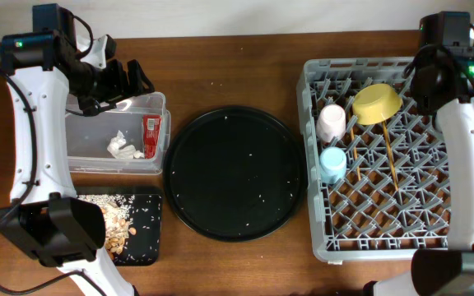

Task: Sort waste into correct bins and load items into the dishwasher rack
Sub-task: 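Lift the white plate and stand it upright in the rack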

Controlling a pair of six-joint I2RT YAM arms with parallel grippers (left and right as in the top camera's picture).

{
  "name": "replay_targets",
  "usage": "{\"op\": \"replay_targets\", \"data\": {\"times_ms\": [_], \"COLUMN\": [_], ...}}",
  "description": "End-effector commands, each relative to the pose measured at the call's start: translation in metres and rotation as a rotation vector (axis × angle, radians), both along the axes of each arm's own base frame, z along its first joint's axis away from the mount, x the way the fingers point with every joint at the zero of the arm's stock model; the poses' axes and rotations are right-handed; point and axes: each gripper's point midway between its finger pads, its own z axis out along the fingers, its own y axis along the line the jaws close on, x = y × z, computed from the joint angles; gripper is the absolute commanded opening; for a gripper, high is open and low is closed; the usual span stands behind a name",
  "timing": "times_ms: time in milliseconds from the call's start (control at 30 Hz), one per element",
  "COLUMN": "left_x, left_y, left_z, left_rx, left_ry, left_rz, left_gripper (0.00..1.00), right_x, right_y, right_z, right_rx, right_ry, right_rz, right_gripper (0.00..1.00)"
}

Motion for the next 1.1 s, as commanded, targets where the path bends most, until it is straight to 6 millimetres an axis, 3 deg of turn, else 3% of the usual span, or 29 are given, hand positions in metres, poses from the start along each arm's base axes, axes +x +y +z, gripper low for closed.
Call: {"op": "replay_targets", "data": {"times_ms": [0,133,333,500,533,567,600,633,733,767,900,1067], "left_x": [0.0,0.0,-0.001,0.0,-0.001,0.0,0.0,0.0,0.0,-0.001,0.0,-0.001], "left_y": [0.001,0.001,0.001,0.001,0.001,0.001,0.001,0.001,0.001,0.001,0.001,0.001], "left_z": [0.004,0.004,0.003,0.004,0.003,0.004,0.004,0.004,0.004,0.003,0.004,0.003], "left_rx": [0.002,0.001,0.001,0.002,0.002,0.001,0.001,0.001,0.002,0.002,0.001,0.001], "left_ry": [-0.01,-0.01,-0.01,-0.01,-0.01,-0.01,-0.01,-0.01,-0.01,-0.01,-0.01,-0.01], "left_rz": [0.001,0.002,0.002,0.001,0.001,0.002,0.002,0.002,0.001,0.001,0.002,0.002], "left_gripper": [1.0,1.0,1.0,1.0,1.0,1.0,1.0,1.0,1.0,1.0,1.0,1.0], "right_x": [0.012,0.032,0.065,0.072,0.072,0.072,0.072,0.072,0.07,0.069,0.064,0.086], "right_y": [-0.008,-0.009,0.006,0.018,0.018,0.018,0.018,0.018,0.018,0.018,0.025,0.102], "right_z": [-0.025,-0.065,-0.097,-0.11,-0.11,-0.11,-0.11,-0.11,-0.11,-0.109,-0.088,-0.104], "right_rx": [0.01,0.018,0.143,0.226,0.225,0.226,0.226,0.226,0.226,0.224,0.253,0.66], "right_ry": [0.079,0.219,0.329,0.351,0.35,0.351,0.351,0.351,0.357,0.358,0.253,0.107], "right_rz": [-0.009,0.011,0.216,0.304,0.304,0.304,0.304,0.304,0.302,0.3,0.308,0.605], "right_gripper": [0.04,0.04,0.04,0.04,0.17,0.41,0.47,0.67,0.91,0.96,0.98,0.98]}}
